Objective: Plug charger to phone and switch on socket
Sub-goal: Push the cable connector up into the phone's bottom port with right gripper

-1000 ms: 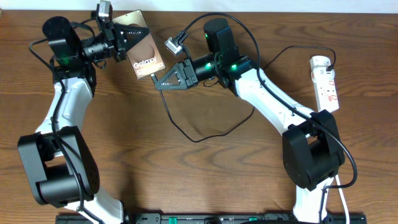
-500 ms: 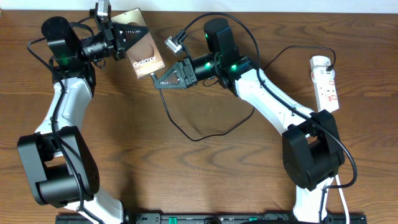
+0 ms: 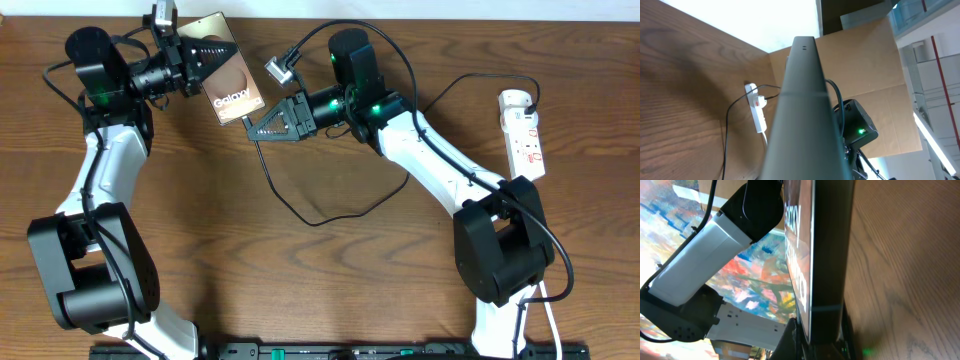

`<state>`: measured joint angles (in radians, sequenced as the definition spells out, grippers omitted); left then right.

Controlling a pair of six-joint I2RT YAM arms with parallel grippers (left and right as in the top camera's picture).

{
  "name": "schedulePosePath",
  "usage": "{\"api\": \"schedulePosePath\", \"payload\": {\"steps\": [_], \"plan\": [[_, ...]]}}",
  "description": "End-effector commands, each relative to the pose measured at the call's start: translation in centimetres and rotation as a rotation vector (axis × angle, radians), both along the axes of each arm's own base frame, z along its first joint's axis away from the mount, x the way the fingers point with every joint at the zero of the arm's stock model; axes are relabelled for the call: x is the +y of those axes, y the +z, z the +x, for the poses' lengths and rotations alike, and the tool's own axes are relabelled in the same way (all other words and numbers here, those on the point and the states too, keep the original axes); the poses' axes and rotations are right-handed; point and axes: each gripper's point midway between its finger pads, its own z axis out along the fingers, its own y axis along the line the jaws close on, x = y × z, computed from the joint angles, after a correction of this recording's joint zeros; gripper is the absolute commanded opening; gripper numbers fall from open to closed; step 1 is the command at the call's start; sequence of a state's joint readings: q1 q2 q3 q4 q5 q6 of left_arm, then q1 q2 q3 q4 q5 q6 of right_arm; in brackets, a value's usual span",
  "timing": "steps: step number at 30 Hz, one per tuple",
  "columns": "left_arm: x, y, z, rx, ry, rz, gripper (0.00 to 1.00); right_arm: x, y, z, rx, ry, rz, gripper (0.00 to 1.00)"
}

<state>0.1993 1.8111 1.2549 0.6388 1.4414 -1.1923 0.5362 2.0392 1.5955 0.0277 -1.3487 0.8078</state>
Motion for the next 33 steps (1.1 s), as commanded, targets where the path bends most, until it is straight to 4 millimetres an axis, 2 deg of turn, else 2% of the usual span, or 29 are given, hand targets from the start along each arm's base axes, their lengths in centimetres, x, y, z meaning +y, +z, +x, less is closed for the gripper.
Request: {"api": "schedulePosePath", "payload": {"steps": [1, 16, 33], "plan": [[-1.22, 0.83, -1.43, -0.043, -0.091, 0.011, 0.07, -0.34, -0.55, 2.0, -0.01, -0.08, -0.021, 0.01], [-1.22, 0.83, -1.43, -0.043, -0.091, 0.011, 0.07, -0.4, -0.82, 2.9, -0.012, -0.127, -0.037, 0.01], [-1.24, 0.83, -1.5, -0.043, -0.095, 0.011, 0.07, -0.58, -0.64, 2.53, -0.006, -0.102, -0.027, 0.01]]}}
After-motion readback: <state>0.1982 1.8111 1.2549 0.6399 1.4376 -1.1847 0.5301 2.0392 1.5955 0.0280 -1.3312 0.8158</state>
